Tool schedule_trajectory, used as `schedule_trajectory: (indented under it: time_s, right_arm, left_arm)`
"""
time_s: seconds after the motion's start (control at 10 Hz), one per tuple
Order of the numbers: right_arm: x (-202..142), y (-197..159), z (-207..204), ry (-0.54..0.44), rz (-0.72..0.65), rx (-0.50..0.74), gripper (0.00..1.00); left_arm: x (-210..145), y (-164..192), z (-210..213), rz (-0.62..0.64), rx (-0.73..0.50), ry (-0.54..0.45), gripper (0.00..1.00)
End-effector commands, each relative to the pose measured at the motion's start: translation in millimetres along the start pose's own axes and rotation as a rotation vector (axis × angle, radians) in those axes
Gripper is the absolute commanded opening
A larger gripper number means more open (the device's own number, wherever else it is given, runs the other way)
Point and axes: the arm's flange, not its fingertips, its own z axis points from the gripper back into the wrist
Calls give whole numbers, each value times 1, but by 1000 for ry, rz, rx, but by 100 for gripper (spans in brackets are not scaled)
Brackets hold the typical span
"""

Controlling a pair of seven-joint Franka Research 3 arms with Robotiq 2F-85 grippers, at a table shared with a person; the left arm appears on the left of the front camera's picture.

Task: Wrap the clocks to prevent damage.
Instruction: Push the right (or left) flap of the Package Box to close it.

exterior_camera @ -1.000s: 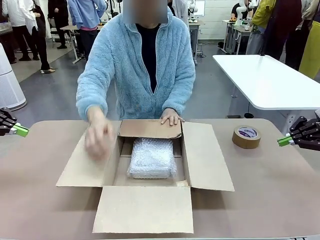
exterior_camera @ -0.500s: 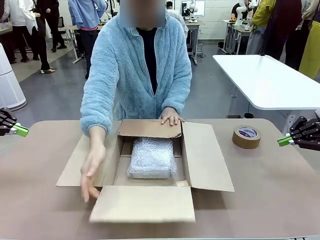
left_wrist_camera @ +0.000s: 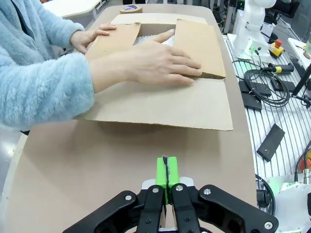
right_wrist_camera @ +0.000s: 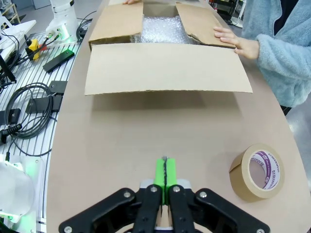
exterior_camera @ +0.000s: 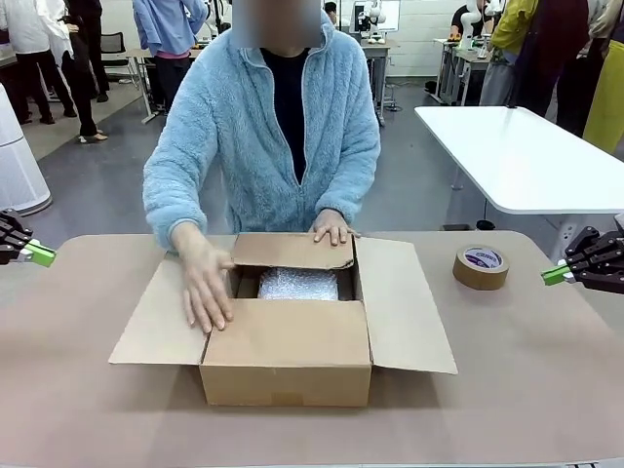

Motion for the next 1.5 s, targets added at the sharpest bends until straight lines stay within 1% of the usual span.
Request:
schedule_trajectory:
  time_s: [0.0, 1.1, 1.2, 1.4]
  right_arm:
    - [-1, 1, -1, -26, 12, -14, 1]
    - [-1, 1, -1, -26, 12, -14, 1]
    - [0, 0, 0, 0, 0, 0, 1]
    - [-4, -17, -22, 18, -60, -6, 1]
  left_arm:
    - [0, 1, 0, -8, 2, -22, 0]
    - [0, 1, 0, -8, 2, -22, 0]
    - [0, 1, 0, -8, 2, -22, 0]
    - [0, 1, 0, -8, 2, -22, 0]
